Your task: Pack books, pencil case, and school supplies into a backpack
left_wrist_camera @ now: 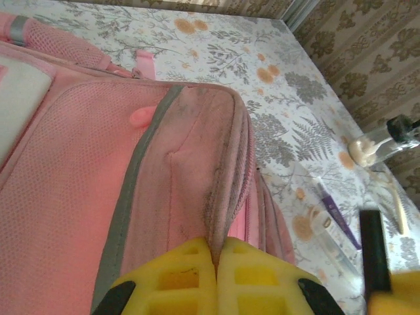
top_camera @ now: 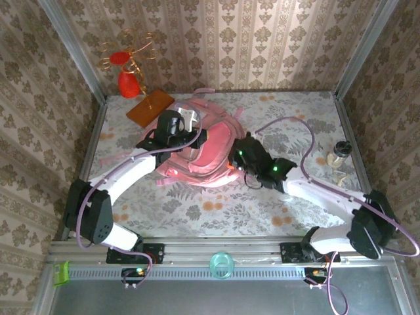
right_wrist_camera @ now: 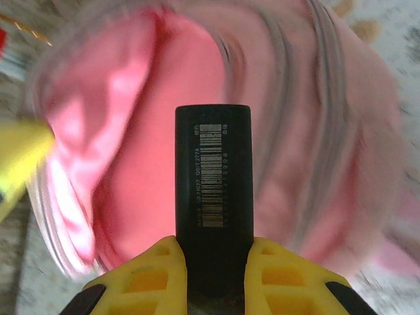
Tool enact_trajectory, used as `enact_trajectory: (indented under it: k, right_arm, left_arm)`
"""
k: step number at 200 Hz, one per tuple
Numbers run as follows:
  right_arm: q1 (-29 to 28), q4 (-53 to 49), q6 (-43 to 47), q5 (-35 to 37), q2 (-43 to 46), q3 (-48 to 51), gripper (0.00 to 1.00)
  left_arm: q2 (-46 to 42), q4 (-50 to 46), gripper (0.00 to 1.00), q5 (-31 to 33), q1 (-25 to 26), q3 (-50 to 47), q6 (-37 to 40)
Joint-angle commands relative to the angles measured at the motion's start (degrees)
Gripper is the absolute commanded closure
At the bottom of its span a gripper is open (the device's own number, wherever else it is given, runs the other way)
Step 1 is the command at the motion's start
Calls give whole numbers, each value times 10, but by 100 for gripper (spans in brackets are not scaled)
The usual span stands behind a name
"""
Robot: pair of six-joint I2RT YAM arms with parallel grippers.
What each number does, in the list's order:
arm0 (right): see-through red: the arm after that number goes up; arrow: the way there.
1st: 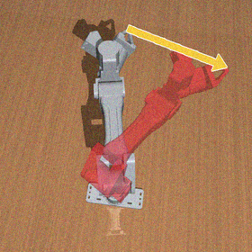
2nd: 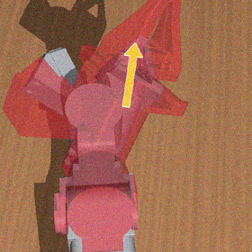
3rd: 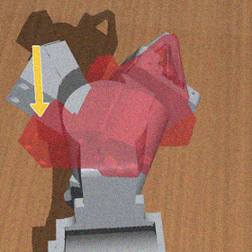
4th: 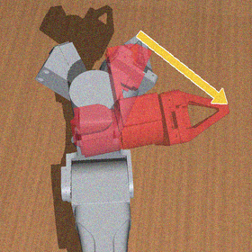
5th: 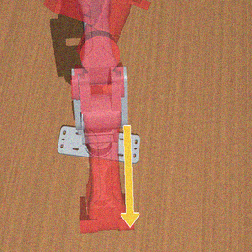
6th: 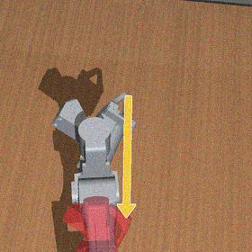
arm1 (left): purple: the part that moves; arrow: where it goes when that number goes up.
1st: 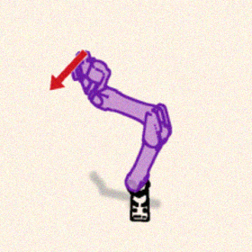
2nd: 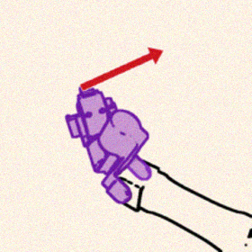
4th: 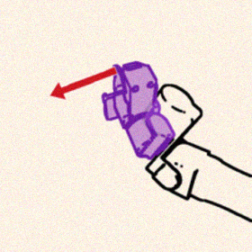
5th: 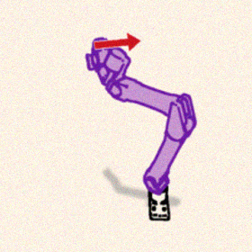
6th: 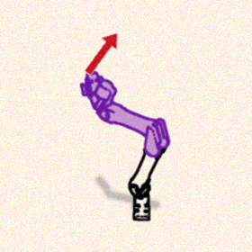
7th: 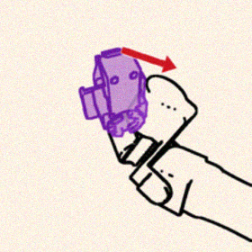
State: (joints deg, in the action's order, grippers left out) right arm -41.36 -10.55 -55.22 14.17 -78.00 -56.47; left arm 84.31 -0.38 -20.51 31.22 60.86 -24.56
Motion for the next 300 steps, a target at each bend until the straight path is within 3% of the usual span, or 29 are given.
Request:
enact_trajectory:
  k: [1,40,88,112,126,147,190,217,246,275,300]
  right_arm:
    - [21,65,21,-66,-57,-58,86]
    - [41,104,-24,-122,-146,-115,85]
    - [47,158,-75,-131,-227,-160,79]
    - [47,164,-80,-159,-266,-201,63]
    - [47,167,-73,-158,-260,-194,54]
    - [49,170,-58,-156,-231,-165,49]
    - [69,110,22,-152,-112,-70,49]
    - [109,11,103,-117,1,7,46]
    - [182,-156,194,-7,59,55,41]
    - [318,-193,243,-22,64,102,40]
    - [389,-180,261,-44,19,110,48]
  left_arm:
    - [-33,58,100,-47,-4,36,-48]
    - [-29,62,100,-63,-8,67,-79]
    - [-26,52,100,-70,-13,95,-85]
    - [-27,55,100,-70,-21,95,-89]
    - [-27,54,100,-71,-27,96,-89]
    - [-25,53,100,-73,-35,96,-88]
    - [-24,67,100,-74,-47,74,-87]
    - [-20,86,100,-74,-47,47,-83]
    - [-16,101,100,-68,-47,30,-81]
    - [-12,106,100,-68,-47,24,-79]
    - [-10,109,100,-72,-47,21,-75]
